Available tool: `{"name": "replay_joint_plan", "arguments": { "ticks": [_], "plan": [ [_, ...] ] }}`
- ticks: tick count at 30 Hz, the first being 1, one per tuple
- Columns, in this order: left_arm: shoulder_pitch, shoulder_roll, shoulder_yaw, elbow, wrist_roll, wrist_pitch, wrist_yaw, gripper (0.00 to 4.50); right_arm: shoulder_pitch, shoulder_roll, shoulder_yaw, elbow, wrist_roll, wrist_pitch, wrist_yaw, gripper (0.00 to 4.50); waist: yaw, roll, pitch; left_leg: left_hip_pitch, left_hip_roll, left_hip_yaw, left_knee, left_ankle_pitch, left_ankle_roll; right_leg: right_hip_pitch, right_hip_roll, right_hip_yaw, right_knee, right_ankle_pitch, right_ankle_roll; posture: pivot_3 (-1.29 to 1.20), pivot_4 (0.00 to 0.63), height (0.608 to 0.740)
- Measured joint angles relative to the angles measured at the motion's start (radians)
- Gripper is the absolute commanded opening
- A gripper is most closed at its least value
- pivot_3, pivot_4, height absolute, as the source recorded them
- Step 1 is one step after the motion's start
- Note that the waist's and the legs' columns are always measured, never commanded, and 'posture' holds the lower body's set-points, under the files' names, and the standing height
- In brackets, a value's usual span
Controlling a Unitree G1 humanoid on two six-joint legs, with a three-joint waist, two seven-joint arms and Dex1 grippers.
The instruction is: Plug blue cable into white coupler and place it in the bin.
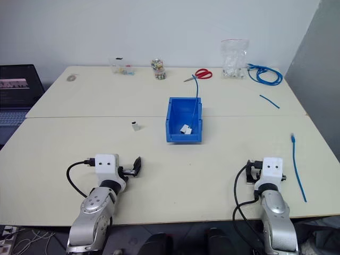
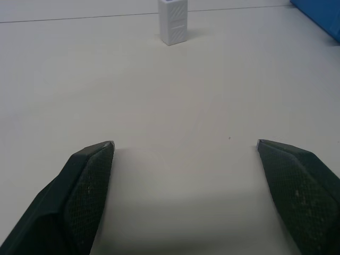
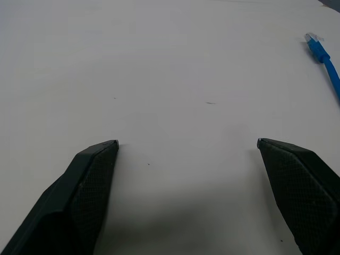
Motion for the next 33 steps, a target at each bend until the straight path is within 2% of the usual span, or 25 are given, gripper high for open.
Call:
{"name": "replay_joint_plan", "arguments": {
  "ticks": [28, 30, 33],
  "plan": [
    [0.027, -0.008, -0.003, -0.034, 0.006, 0.009, 0.015, 4.50, 0.010, -0.022, 0.017, -0.009, -0.014, 0.000, 0.002, 4.45, 0.000, 0.000, 0.000, 0.000, 0.000, 0.000, 0.000, 0.000, 0.000, 0.000, 0.000, 0.000, 0.000, 0.000, 0.000, 0.00, 0.150, 0.740],
    [0.031, 0.060, -0.044, -0.037, 0.033, -0.013, -0.031, 4.50, 0.009, -0.035, 0.025, -0.013, -0.025, 0.000, 0.003, 4.45, -0.001, 0.000, 0.000, 0.000, 0.000, 0.001, 0.000, 0.000, 0.000, 0.000, 0.000, 0.000, 0.000, 0.000, 0.000, 0.00, 0.150, 0.740],
    [0.028, 0.172, -0.105, -0.087, 0.020, -0.046, -0.189, 4.50, 0.000, -0.075, 0.007, -0.038, -0.044, 0.015, -0.001, 4.45, 0.000, 0.000, 0.001, 0.000, 0.000, 0.001, 0.000, 0.000, 0.000, 0.000, 0.000, 0.000, 0.000, -0.001, -0.001, 0.00, 0.150, 0.740]
  ]
}}
